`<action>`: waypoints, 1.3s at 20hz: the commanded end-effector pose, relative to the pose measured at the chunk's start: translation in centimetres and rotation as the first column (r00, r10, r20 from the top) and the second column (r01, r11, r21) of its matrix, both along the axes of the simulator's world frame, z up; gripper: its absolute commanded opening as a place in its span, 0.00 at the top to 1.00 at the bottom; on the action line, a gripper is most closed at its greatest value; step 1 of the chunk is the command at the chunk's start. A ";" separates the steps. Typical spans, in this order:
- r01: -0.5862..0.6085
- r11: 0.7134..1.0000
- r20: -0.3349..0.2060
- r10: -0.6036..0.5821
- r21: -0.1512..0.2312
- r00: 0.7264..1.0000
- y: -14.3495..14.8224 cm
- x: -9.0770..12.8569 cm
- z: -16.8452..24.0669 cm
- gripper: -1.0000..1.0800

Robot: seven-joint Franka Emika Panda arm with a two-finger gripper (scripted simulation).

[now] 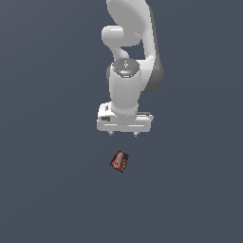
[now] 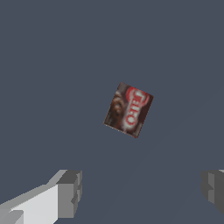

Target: Pick up the object and move it to a goal position.

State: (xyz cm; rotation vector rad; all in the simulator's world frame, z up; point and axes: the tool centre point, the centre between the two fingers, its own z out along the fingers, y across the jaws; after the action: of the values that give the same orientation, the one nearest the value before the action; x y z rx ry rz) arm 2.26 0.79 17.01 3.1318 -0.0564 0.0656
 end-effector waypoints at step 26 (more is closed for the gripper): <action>0.396 0.918 -0.042 -0.395 0.009 0.918 -1.4 5.5 -10.4 0.04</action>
State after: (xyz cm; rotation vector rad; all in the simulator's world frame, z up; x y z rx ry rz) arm 7.79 -0.65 6.62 3.0646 -0.6897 -0.0017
